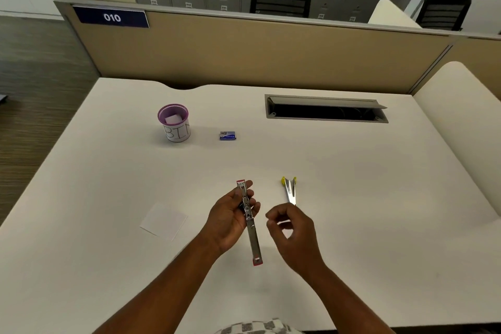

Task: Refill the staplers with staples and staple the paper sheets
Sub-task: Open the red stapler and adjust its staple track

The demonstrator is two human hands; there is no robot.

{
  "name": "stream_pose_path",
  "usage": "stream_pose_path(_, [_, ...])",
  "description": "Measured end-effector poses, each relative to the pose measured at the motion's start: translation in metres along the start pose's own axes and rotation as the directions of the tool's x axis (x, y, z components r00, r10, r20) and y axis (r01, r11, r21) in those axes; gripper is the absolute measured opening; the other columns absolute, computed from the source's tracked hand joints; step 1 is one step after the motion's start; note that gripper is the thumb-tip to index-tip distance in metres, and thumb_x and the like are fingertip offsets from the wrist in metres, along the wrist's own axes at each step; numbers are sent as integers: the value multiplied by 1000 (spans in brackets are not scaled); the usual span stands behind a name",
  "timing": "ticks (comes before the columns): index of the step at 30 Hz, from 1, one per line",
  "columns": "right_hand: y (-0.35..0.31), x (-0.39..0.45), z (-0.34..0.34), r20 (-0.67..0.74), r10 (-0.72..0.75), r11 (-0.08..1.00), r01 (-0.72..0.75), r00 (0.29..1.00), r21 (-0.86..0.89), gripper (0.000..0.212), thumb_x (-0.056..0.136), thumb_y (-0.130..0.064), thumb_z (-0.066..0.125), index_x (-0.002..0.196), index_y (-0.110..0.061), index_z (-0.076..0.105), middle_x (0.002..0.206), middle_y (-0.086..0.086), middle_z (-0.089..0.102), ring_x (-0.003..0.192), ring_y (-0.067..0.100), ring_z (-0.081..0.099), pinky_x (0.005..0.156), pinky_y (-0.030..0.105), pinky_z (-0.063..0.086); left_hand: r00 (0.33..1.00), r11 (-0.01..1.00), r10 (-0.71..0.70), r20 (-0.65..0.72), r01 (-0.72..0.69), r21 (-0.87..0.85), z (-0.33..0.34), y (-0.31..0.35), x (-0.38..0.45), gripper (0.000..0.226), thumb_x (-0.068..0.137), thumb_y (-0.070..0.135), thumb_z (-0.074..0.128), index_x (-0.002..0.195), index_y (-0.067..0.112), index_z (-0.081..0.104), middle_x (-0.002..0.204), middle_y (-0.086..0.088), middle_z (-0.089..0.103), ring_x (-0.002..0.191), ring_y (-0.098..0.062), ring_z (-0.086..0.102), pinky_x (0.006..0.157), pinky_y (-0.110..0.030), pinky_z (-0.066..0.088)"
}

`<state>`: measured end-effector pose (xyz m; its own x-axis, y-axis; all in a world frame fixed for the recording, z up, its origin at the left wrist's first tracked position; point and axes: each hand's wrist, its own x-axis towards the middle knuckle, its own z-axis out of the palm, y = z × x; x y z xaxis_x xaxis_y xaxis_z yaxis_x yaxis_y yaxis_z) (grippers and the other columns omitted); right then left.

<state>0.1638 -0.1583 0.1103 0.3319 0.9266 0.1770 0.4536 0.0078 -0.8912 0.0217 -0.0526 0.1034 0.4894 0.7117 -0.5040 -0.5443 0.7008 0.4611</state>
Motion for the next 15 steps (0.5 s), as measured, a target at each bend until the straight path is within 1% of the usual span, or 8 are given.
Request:
stream_pose_path(2, [-8, 10, 5, -62, 17, 1000, -17, 998, 11, 8, 89, -17, 70, 90, -24, 66, 89, -15, 71, 85, 12, 70, 68, 15, 54, 1000, 999, -1, 3, 1, 43, 0, -3, -1, 32, 104, 13, 47, 129, -1, 62, 93, -10, 63, 79, -20, 62, 78, -35, 60])
stream_pose_path(4, [-14, 20, 9, -70, -4, 1000, 3, 998, -17, 3, 91, -24, 68, 93, -27, 68, 90, -16, 71, 84, 9, 70, 67, 17, 55, 1000, 997, -7, 21, 6, 72, 0, -5, -2, 31, 102, 13, 49, 127, 0, 64, 101, -14, 66, 87, -23, 65, 88, -41, 58])
stream_pose_path(6, [-17, 26, 12, -40, -41, 994, 37, 998, -99, 7, 94, -27, 65, 99, -28, 68, 91, -16, 71, 83, 8, 69, 67, 21, 56, 999, 995, -18, 46, 14, 96, 2, -6, -2, 33, 100, 14, 52, 128, -1, 62, 121, -23, 68, 109, -35, 66, 104, -49, 50])
stream_pose_path(7, [-17, 28, 14, -20, -58, 987, 55, 998, -150, 10, 95, -27, 63, 103, -28, 69, 92, -17, 69, 82, 7, 68, 67, 23, 56, 998, 995, -24, 56, 18, 100, 2, -6, -2, 34, 101, 14, 50, 129, -2, 61, 127, -26, 66, 119, -39, 63, 106, -50, 49])
stream_pose_path(9, [-16, 30, 16, 28, -101, 962, 105, 994, -251, 17, 97, -27, 61, 113, -30, 69, 97, -17, 66, 80, 5, 65, 66, 24, 56, 997, 995, -26, 72, 18, 101, 3, -6, -5, 34, 106, 15, 43, 130, -2, 60, 127, -25, 67, 121, -38, 64, 94, -45, 57])
stream_pose_path(11, [-15, 30, 17, 74, -154, 929, 170, 985, -330, 22, 99, -28, 59, 118, -31, 68, 99, -16, 63, 79, 4, 62, 65, 20, 54, 997, 989, -13, 79, 1, 148, 2, -5, -7, 36, 108, 16, 38, 132, 0, 60, 126, -20, 69, 119, -32, 67, 86, -39, 61])
stream_pose_path(13, [-16, 29, 18, 108, -174, 912, 201, 979, -358, 22, 99, -31, 57, 120, -32, 67, 99, -15, 62, 80, 2, 59, 66, 12, 50, 997, 978, -5, 74, -10, 206, 2, -4, -8, 37, 108, 17, 37, 135, 2, 58, 129, -17, 68, 121, -31, 65, 92, -41, 60])
stream_pose_path(15, [-17, 28, 19, 137, -177, 900, 216, 975, -379, 23, 99, -34, 57, 121, -34, 65, 99, -16, 60, 81, 0, 58, 67, 10, 48, 998, 969, -3, 66, -13, 246, 2, -4, -10, 38, 108, 18, 36, 136, 4, 58, 133, -16, 66, 122, -33, 64, 99, -44, 56])
